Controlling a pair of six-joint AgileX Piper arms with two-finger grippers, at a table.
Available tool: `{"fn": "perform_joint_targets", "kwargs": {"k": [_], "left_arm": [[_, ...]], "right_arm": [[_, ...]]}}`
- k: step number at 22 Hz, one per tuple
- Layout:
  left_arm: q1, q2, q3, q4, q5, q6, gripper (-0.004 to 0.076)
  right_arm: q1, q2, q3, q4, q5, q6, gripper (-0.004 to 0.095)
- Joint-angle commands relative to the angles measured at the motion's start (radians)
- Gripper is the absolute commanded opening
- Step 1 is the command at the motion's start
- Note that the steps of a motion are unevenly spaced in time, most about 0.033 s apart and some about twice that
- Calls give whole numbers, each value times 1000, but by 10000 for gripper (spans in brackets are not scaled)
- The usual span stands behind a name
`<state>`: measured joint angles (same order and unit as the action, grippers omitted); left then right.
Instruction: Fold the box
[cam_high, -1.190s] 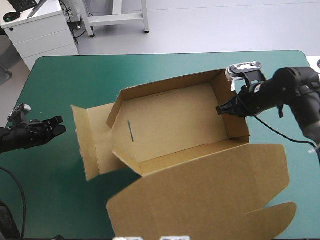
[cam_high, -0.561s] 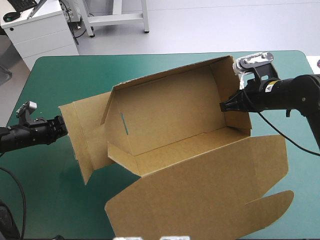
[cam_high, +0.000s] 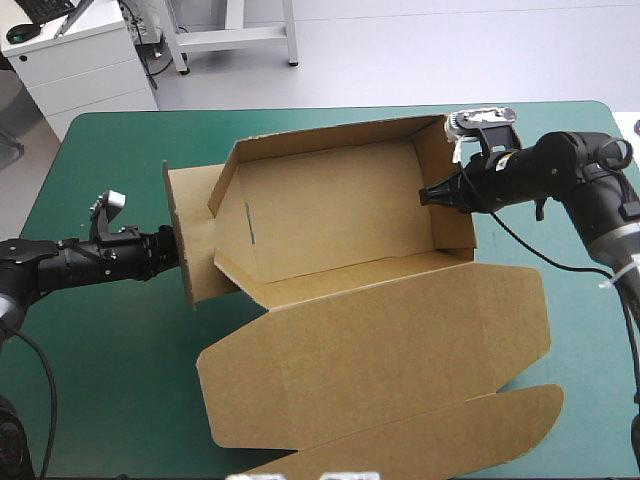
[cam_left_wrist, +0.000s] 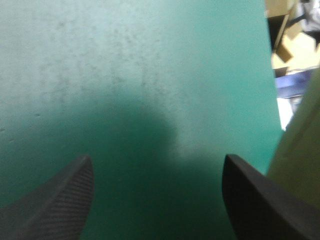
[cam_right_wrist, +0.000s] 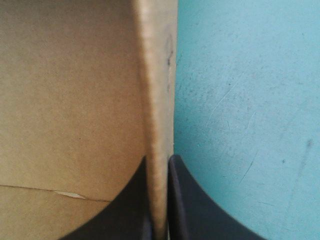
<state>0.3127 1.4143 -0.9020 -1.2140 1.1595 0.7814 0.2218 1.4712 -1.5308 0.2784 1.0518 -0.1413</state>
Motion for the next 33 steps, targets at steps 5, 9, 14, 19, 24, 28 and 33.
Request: {"fn": "perform_joint_targets", "kwargs": {"k": [5,9,14,19,24,28,33], "left_arm": [[-120,-36,-37,-230,132,122,514],[-186,-41,-39,-230,132,112,514],[-186,-83,-39,-260,132,121,514],[-275,-122,-39,-332,132,170,514],[-343,-122,-39,-550,111,201,514],[-343,-122,-39,-516,80,201,514],[-343,-122,-39,-402,35,171,514]], "right_arm": [[-2,0,-39,22,-62,20,-20],[-2,0,-39,-81,-73,102,-18],[-2,0,-39,-127,-76,128,-18],[-2,0,-39,-117,-80,141,-18],[0,0,-39,-109,-69,149,-17],[0,-2,-39,-106,-50,149,-18],[0,-3,-39,-90,-50,141,-16]]}}
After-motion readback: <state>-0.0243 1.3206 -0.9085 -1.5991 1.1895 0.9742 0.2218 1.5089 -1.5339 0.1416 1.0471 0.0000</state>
